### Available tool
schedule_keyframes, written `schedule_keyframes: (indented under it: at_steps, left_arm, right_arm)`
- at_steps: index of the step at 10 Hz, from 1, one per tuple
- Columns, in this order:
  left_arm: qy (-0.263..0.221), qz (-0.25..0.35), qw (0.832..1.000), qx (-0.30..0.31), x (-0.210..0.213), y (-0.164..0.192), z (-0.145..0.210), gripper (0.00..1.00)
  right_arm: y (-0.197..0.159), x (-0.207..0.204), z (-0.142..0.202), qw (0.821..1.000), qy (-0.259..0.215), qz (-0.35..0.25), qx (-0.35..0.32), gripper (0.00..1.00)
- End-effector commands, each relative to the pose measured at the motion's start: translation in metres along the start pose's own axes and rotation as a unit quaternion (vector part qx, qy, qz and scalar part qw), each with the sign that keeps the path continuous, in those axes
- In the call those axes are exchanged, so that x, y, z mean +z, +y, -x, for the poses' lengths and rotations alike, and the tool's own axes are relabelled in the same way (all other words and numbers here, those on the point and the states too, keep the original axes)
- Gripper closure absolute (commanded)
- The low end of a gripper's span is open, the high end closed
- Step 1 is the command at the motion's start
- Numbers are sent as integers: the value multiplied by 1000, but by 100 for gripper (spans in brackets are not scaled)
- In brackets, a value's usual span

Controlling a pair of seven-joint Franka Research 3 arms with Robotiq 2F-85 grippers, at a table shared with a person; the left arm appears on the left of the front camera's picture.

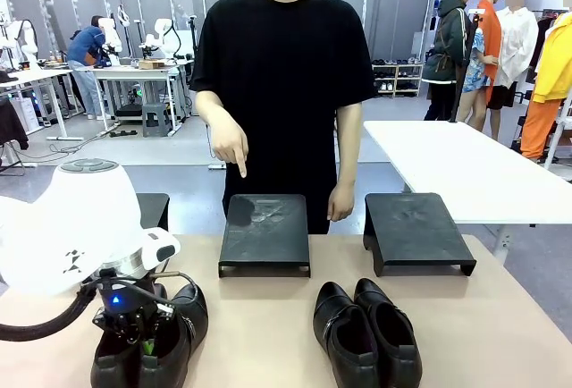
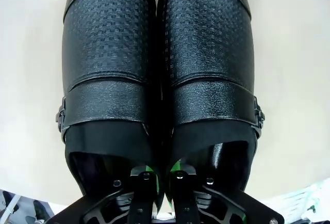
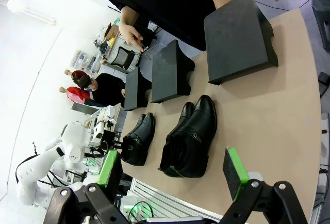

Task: Place the shoes on the stand as instructed by the person.
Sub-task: Pick up one pair of Shoes and place it on the Shoes Stand indicated by the person.

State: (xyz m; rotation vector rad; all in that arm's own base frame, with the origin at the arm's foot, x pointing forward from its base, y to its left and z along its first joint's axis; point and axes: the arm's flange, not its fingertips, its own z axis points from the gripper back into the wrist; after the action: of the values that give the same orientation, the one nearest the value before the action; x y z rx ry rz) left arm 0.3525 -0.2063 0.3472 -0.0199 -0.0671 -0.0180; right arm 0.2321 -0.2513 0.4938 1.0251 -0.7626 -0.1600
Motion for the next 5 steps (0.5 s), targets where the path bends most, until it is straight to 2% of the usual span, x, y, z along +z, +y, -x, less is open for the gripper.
schedule_keyframes:
  at_steps: [1,5]
  left_arm:
    - [-1,-1,1000,6,0,0,0,100]
    - [-1,-1,1000,6,0,0,0,100]
  right_arm:
    - [1,1,0,1000,-5,-6,0,0]
    - [1,1,0,1000,-5,-6,0,0]
